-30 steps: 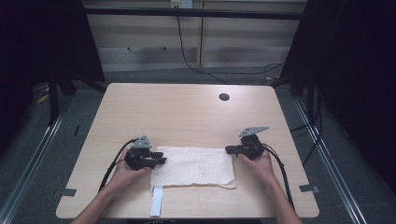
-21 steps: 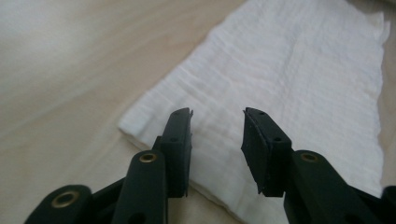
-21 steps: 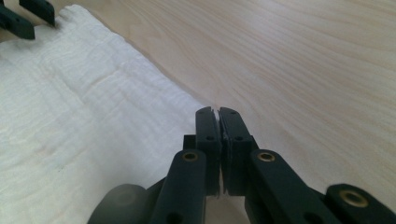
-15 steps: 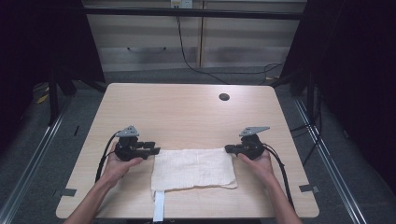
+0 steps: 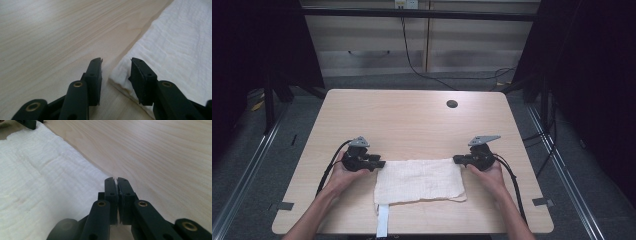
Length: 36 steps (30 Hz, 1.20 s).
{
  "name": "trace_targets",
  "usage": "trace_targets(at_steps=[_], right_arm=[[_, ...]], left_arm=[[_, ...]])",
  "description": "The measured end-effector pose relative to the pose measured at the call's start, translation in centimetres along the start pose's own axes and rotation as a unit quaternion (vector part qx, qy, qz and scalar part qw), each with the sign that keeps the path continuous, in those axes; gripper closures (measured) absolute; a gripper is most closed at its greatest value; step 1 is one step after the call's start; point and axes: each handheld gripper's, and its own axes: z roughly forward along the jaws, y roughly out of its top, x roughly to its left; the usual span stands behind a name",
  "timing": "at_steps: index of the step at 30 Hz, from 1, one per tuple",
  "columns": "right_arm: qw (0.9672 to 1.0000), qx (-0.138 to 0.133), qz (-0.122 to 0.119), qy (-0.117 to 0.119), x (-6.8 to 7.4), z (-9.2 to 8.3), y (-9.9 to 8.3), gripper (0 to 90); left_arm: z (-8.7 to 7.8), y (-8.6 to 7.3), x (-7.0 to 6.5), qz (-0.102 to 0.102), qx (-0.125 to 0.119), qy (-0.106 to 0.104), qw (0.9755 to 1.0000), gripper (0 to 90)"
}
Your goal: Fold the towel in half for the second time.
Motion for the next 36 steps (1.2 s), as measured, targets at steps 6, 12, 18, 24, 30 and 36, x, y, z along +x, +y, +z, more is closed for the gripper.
trace_targets(at_steps=[6, 12, 18, 24, 30, 36], right_arm=[[1.0, -0.005, -0.003, 0.001, 0.0, -0.1, 0.0, 87.2], [0.9999, -0.01, -0.004, -0.006, -0.1, -0.6, 0.3, 87.2], [0.9997, -0.023, -0.002, -0.007, -0.1, -1.1, 0.6, 87.2], [0.9991, -0.039, -0.016, -0.006, 0.4, -1.8, 1.7, 87.2], [0.9991, -0.033, -0.026, -0.008, 1.0, -1.8, 1.5, 87.2], [0.9987, -0.04, -0.03, -0.003, 1.7, -2.4, 1.3, 87.2]], left_arm=[[-0.1, -0.1, -0.7, 0.024, 0.01, -0.003, 0.9997, 83.9], [-0.7, 0.3, -0.6, 0.006, -0.013, -0.01, 0.9999, 84.8], [-1.9, 1.7, -0.8, 0.005, -0.044, -0.015, 0.9989, 84.9], [-3.5, 3.8, -1.1, 0.017, -0.071, -0.011, 0.9973, 84.9], [-3.5, 2.5, -0.9, 0.014, -0.065, 0.003, 0.9978, 84.9], [-3.9, 1.8, -0.1, -0.005, -0.073, 0.0, 0.9973, 85.0]])
